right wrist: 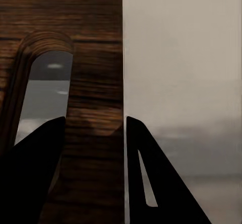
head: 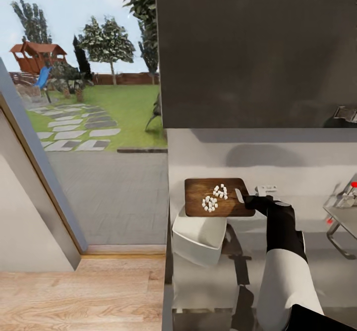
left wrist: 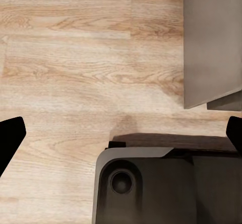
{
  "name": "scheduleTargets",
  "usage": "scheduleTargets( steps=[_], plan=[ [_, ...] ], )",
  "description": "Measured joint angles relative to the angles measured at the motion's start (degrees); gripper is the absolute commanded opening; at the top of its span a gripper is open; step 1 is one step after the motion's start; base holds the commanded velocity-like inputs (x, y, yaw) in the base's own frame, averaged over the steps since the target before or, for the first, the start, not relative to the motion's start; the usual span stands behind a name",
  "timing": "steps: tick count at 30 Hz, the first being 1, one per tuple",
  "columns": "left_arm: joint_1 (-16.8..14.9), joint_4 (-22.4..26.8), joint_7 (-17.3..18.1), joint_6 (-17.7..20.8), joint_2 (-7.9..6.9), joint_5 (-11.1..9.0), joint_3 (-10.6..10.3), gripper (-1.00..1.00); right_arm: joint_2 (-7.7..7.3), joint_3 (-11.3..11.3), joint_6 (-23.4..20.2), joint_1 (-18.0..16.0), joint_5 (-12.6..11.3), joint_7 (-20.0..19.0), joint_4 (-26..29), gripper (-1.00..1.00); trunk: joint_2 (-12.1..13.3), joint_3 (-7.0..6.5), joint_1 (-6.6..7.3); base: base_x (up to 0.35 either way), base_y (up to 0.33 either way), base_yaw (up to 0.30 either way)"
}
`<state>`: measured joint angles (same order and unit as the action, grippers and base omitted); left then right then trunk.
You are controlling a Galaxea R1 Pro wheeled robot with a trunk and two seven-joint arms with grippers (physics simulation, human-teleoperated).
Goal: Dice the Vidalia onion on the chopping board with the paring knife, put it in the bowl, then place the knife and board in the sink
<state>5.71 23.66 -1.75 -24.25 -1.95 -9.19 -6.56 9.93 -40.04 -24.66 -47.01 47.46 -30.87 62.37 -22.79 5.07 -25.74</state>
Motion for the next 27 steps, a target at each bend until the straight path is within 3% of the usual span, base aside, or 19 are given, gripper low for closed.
scheduleTargets(
  steps=[8,23,25,27],
  plan=[
    [0.0,-0.03,0.0,0.01,0.0,0.0,0.01,1.0,-0.01,-0.09,7.82,-0.01,0.45,1.43,-5.52,-1.0,0.0,-0.02,0.0,0.0,0.0,0.0],
    [0.0,-0.03,0.0,0.08,0.0,0.03,0.01,1.0,-0.01,-0.32,8.44,-0.01,0.54,2.12,-5.15,-1.0,0.0,-0.02,0.0,0.0,0.0,0.0],
    [0.0,-0.03,0.0,0.09,0.0,0.03,0.01,1.0,0.0,0.22,8.37,-0.02,0.53,2.12,-4.39,-1.0,0.0,-0.02,0.0,0.0,0.0,0.0],
    [0.0,-0.03,0.0,0.09,-0.02,0.01,-0.02,1.0,0.0,2.89,8.22,-0.04,0.56,1.95,-0.97,-1.0,-0.01,-0.03,0.0,0.0,0.0,0.0]
  ],
)
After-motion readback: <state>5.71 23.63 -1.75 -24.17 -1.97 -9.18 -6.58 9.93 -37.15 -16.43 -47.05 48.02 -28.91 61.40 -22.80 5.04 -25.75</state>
